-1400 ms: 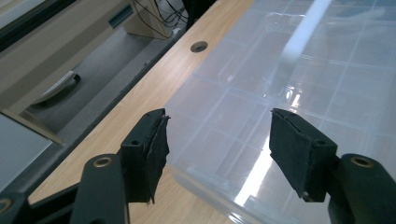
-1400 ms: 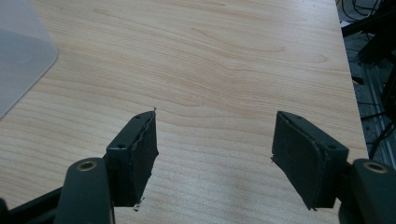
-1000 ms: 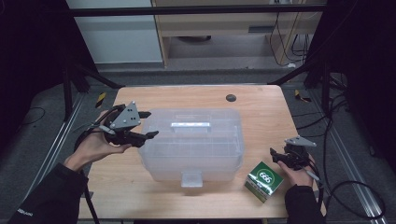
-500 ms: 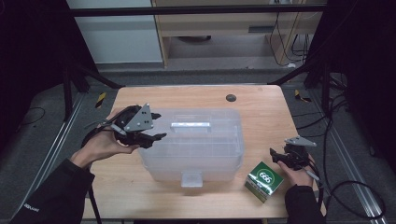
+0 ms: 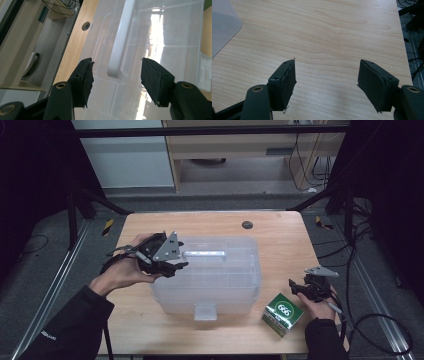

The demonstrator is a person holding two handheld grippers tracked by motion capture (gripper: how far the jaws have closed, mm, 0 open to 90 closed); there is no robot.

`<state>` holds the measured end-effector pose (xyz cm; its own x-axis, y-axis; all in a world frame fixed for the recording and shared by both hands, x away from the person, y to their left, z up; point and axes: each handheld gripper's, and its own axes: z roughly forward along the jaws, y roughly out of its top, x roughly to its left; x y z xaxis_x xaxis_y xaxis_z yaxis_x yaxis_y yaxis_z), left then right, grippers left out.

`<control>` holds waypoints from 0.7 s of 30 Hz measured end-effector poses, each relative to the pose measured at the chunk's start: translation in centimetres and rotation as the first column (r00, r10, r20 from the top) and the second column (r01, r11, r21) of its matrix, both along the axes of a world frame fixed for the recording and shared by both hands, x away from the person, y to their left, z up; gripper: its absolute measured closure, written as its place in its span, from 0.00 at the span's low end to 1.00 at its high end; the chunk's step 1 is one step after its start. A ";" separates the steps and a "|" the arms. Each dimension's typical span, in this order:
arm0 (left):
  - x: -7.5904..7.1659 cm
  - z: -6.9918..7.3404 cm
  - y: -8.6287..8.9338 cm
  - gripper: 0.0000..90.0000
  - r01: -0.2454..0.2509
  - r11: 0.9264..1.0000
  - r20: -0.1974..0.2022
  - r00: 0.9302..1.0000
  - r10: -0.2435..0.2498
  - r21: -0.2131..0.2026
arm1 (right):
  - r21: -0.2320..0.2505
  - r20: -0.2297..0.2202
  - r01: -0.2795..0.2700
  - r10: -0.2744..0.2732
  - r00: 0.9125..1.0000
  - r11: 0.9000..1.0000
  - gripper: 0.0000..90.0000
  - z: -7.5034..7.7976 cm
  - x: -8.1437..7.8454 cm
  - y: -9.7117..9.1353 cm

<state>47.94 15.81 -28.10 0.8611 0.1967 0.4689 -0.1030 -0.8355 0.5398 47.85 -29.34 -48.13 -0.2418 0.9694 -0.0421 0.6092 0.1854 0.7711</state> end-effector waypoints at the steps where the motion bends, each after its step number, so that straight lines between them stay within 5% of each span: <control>1: 0.1 0.0 -0.4 0.48 -0.011 1.000 0.024 1.000 0.010 0.017 | 0.001 0.000 0.000 0.000 1.000 1.000 0.34 0.0 0.0 0.0; 11: 0.5 -0.4 -2.2 0.52 -0.010 0.995 0.060 0.998 0.004 0.104 | 0.006 -0.002 0.000 0.000 1.000 1.000 0.35 0.1 0.0 0.0; 21: 1.0 -0.9 -3.6 0.57 -0.013 0.978 0.097 0.995 -0.007 0.206 | 0.008 -0.007 -0.003 0.003 1.000 1.000 0.36 0.1 0.0 -0.1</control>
<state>48.90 12.25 -29.04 0.8095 0.0899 0.5803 -0.1433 -0.9281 0.3437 47.84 -29.40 -48.08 -0.2452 0.9689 -0.0329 0.6140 0.1814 0.7682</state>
